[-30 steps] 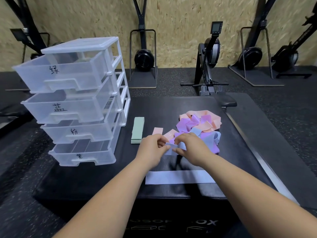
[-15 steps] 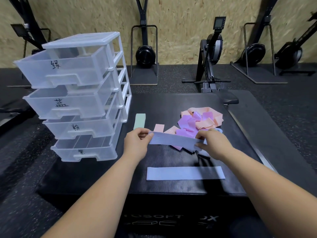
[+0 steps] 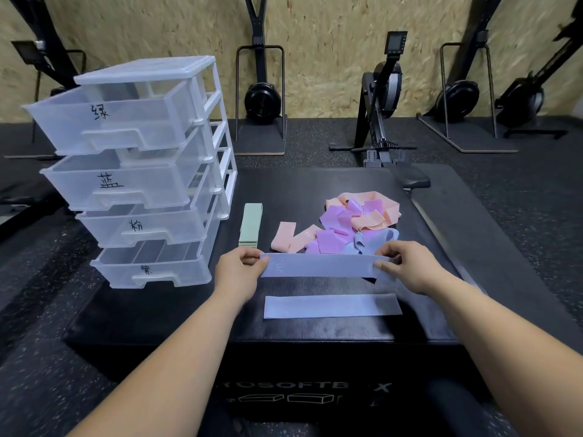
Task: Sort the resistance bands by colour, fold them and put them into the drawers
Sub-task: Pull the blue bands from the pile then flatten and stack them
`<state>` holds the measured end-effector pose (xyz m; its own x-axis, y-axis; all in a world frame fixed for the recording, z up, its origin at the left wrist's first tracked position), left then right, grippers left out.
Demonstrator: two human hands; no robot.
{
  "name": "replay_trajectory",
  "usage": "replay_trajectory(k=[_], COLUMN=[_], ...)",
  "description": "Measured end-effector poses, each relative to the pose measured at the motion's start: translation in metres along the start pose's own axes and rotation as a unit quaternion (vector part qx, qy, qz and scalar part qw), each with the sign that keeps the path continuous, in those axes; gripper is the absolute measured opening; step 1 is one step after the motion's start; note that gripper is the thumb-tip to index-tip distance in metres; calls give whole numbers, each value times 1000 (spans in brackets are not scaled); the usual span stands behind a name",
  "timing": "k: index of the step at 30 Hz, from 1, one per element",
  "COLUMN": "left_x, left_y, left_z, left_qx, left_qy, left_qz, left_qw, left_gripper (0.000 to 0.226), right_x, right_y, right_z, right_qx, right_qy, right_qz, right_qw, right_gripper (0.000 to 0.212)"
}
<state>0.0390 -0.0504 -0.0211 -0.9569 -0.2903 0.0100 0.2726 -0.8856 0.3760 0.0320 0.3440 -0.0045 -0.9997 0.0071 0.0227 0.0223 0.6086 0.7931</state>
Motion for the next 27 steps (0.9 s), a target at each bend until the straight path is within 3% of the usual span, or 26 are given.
replay_trajectory(k=[5,10,17,27], left_x=[-12,-22,-34,-37], left_y=[-3,-5,-17,-23], left_z=[-14,-29,-43,-57], left_qx=[-12,7,81,117], left_qy=[13,22,-8,-30], left_qz=[-23,-41,-64,-52], left_qw=[1000,999,995,991], left_gripper=[12,16,14,20], right_x=[-19,-34,-50,-64], right_y=[-2,-10,-27,-44], right_z=[17,35,50,44], right_qx=[79,133,69,-5], right_qy=[-30,-49,-79,-45], right_qz=[15,45,68,112], right_qw=[996,989,992,993], right_gripper=[9,19,34,26])
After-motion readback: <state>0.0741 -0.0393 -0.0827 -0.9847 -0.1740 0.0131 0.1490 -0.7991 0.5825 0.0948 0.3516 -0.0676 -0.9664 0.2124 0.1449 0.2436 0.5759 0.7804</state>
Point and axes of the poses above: each hand's wrist, its own x-axis towards the middle knuckle, its own y-axis out of the back of the hand, z = x × y, the point moved 8 cm from there along x, towards the middle knuckle, and after that the axes turned 1 degree about -x, right-handed, at the moved point
